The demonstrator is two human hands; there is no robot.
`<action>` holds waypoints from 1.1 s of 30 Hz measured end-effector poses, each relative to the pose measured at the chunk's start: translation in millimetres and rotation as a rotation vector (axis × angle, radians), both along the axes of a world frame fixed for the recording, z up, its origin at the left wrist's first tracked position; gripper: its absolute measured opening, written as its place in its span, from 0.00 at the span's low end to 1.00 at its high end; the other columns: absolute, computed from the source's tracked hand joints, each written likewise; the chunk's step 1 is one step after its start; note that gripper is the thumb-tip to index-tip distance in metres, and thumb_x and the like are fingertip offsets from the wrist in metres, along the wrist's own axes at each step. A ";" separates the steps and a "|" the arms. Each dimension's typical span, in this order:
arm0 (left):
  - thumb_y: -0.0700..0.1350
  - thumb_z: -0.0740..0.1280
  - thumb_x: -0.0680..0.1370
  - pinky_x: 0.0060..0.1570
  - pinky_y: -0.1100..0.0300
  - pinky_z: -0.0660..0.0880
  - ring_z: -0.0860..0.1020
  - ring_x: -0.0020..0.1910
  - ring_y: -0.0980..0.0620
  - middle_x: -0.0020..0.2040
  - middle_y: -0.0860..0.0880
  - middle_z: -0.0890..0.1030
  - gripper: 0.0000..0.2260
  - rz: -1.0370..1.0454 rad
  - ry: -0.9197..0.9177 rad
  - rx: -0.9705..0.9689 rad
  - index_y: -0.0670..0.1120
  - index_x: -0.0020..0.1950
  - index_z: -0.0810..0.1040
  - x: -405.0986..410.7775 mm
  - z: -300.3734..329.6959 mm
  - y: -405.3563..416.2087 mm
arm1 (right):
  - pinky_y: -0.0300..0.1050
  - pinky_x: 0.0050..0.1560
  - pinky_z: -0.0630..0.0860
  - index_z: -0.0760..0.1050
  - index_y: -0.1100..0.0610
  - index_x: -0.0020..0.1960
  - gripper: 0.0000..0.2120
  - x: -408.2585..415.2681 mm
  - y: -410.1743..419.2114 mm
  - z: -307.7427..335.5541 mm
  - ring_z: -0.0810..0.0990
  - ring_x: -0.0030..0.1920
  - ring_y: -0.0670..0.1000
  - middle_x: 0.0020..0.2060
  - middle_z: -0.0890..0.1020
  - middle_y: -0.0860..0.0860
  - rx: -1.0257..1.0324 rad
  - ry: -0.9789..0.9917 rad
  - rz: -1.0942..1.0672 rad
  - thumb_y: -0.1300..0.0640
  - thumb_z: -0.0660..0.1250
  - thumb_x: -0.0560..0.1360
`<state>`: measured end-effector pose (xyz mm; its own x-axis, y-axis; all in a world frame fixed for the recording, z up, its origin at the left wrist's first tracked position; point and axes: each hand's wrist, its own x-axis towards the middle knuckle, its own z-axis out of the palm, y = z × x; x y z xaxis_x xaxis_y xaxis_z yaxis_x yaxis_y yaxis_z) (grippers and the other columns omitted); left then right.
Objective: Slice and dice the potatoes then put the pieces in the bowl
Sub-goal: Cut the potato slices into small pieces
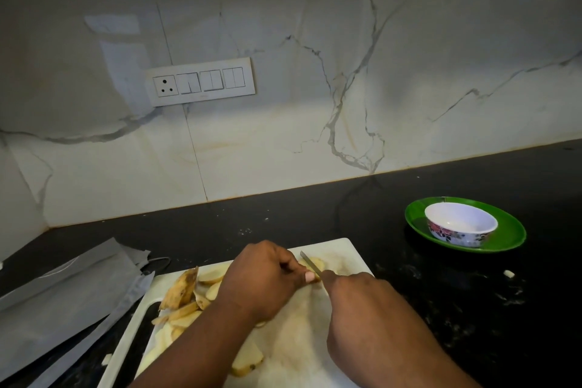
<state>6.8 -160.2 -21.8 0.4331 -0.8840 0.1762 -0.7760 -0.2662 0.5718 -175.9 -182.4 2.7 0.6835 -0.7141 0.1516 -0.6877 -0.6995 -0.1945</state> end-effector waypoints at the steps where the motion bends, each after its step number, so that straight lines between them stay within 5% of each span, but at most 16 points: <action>1: 0.59 0.76 0.75 0.50 0.55 0.82 0.83 0.41 0.63 0.38 0.64 0.85 0.07 -0.003 -0.003 0.001 0.58 0.41 0.88 -0.3 -0.1 -0.1 | 0.44 0.54 0.75 0.64 0.49 0.74 0.27 -1.4 1.3 -0.6 0.77 0.59 0.52 0.59 0.77 0.50 0.008 0.033 -0.006 0.57 0.62 0.76; 8: 0.60 0.76 0.75 0.52 0.56 0.83 0.82 0.43 0.65 0.40 0.66 0.85 0.07 -0.008 0.007 -0.004 0.59 0.42 0.88 1.2 -0.3 -0.7 | 0.47 0.61 0.72 0.52 0.48 0.79 0.33 -33.6 16.3 9.1 0.75 0.64 0.57 0.63 0.75 0.53 0.102 0.244 0.015 0.54 0.62 0.78; 12: 0.60 0.74 0.77 0.54 0.58 0.82 0.82 0.45 0.67 0.43 0.67 0.85 0.06 -0.017 -0.007 0.007 0.60 0.45 0.88 2.0 -0.9 2.0 | 0.44 0.60 0.72 0.56 0.46 0.77 0.29 -47.1 24.6 24.2 0.76 0.64 0.53 0.60 0.76 0.50 0.060 0.159 0.008 0.54 0.61 0.78; 17: 0.55 0.76 0.77 0.56 0.60 0.81 0.82 0.46 0.67 0.45 0.67 0.85 0.01 -0.006 -0.005 -0.026 0.60 0.46 0.88 2.1 0.5 6.0 | 0.42 0.47 0.72 0.67 0.48 0.70 0.23 -26.9 15.9 25.9 0.79 0.58 0.53 0.54 0.77 0.49 -0.033 -0.009 -0.003 0.57 0.62 0.76; 21: 0.52 0.78 0.75 0.51 0.60 0.82 0.82 0.43 0.67 0.41 0.67 0.85 0.02 0.002 0.033 -0.053 0.59 0.43 0.89 2.1 0.9 6.7 | 0.42 0.51 0.76 0.72 0.50 0.66 0.18 -2.1 6.4 17.2 0.79 0.55 0.50 0.55 0.79 0.48 -0.025 -0.064 0.000 0.56 0.62 0.76; 33: 0.54 0.78 0.75 0.52 0.61 0.82 0.82 0.43 0.67 0.41 0.67 0.85 0.02 0.011 0.021 -0.034 0.59 0.43 0.89 5.6 -1.1 2.8 | 0.43 0.56 0.73 0.62 0.46 0.74 0.28 -25.2 18.6 13.7 0.77 0.61 0.53 0.60 0.77 0.51 0.070 0.094 0.011 0.55 0.64 0.75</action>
